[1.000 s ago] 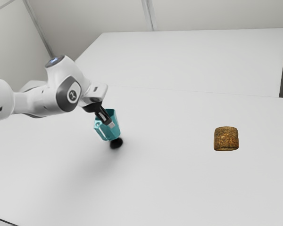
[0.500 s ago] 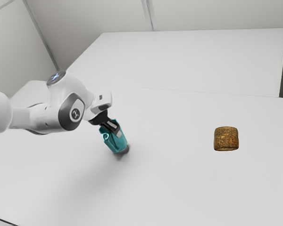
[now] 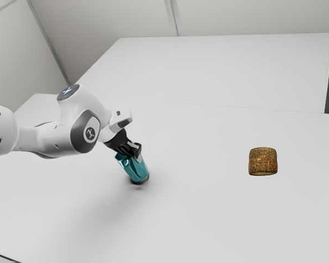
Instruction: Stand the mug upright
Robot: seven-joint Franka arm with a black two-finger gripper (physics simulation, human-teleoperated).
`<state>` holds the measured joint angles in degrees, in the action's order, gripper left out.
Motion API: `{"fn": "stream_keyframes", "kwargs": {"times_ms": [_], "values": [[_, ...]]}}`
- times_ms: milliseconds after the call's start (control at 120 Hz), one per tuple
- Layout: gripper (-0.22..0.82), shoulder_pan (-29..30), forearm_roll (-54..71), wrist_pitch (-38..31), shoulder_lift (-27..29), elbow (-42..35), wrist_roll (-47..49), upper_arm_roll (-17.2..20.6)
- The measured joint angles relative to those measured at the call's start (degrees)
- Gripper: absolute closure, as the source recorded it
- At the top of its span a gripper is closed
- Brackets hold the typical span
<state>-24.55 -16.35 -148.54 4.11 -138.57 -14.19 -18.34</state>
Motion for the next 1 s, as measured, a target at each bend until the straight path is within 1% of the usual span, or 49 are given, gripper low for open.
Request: {"fn": "stream_keyframes", "kwargs": {"times_ms": [225,267,367,517,683,817,1000], "values": [[0.78,0.1,-0.1,0.5,-1.0,0.4,2.5,0.0],[0.76,0.0,-0.1,0.5,-1.1,0.4,2.8,0.0],[0.66,-0.1,-0.4,0.7,-1.3,0.7,3.3,-0.1],[0.48,0.0,-0.7,0.8,-1.3,1.3,3.9,-0.1],[0.37,0.0,-0.8,0.9,-1.1,1.9,4.3,-0.1],[0.34,0.0,-0.8,0.8,-1.0,2.5,4.6,-0.1],[0.36,0.0,-0.7,1.0,-0.8,3.1,4.9,-0.1]]}}
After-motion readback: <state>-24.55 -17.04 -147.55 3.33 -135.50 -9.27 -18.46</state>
